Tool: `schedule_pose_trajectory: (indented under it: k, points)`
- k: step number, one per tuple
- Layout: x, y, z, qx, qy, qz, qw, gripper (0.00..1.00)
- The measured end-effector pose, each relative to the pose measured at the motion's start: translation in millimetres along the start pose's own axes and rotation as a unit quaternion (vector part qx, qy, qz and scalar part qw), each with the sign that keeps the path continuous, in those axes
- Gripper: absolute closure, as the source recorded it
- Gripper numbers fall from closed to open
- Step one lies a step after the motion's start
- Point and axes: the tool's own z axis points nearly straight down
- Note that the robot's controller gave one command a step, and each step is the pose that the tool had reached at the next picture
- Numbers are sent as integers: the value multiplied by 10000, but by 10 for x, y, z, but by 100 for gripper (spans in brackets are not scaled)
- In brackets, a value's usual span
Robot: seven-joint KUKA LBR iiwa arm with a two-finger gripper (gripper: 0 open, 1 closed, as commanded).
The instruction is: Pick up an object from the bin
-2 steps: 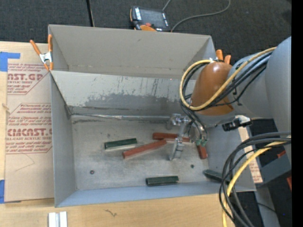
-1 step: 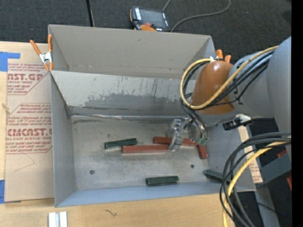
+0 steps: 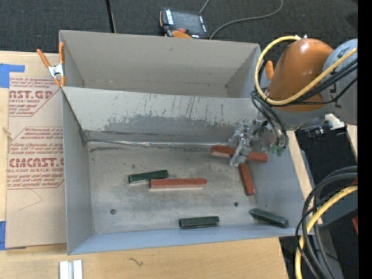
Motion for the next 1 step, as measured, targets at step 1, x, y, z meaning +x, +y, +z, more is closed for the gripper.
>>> schedule_pose_trajectory:
  k: [1]
  points:
    - [-32, 233, -498, -10, 4, -71, 10000, 100]
